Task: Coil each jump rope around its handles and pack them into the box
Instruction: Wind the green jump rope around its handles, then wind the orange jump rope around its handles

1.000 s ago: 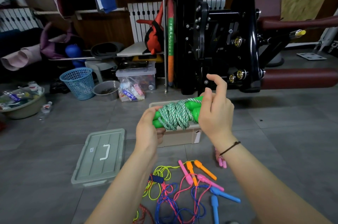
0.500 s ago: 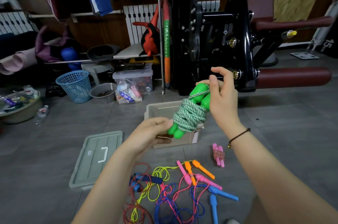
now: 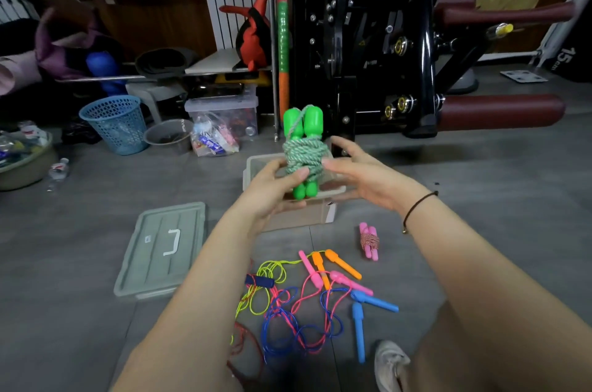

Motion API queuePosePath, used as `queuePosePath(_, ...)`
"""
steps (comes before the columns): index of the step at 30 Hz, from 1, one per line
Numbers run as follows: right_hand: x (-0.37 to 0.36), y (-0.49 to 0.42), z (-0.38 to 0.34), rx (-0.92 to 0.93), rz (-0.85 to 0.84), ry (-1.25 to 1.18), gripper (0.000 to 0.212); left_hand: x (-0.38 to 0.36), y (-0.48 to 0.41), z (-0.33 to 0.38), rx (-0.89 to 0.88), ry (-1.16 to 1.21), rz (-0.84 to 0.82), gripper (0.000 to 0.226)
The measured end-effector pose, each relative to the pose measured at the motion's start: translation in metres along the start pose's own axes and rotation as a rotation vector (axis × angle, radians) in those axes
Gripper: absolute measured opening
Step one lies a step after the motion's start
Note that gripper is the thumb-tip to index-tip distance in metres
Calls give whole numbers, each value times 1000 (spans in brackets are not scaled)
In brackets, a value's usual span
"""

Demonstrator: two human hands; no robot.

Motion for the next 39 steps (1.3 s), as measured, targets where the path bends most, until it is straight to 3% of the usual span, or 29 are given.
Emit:
queuePosePath(3,-2,4,21,-79,-121,85,64,-7,-12,-10,54,-38,-23,41)
queuePosePath(8,23,14,49,-64,9,90,48,-33,-30,-35,189,-232,-158,48)
queuePosePath(14,65,25,94,-161,31,193,57,-60,-50,-74,311,-431,-318,33)
queuePosePath(18,100,28,137,-262,90,41,59,-68,-76,-105,343,-432,-387,28)
queuePosePath(22,138,19,176,-364,179,-99,42,-56,-107,-147,448,-404,-320,26)
queuePosePath(27,191,4,224,-523,-36,221,29,-31,-142,-210,588,-404,-201,11)
queuePosePath(29,203,-5,247,-560,-15,210,30,-21,-154,-234,622,-389,-153,6)
queuePosePath(39,223,-56,367,-661,219,5,40,8,-204,-351,668,-363,37,35)
Point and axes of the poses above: each hand's wrist, its own y-axis away from the middle knuckle, its own x-axis out of the back of the hand, z = x × y, the point moved 4 cm from there along -y, towards the middle knuckle, and after that the axes turned 6 degrees about -z, right-handed, at the moved point
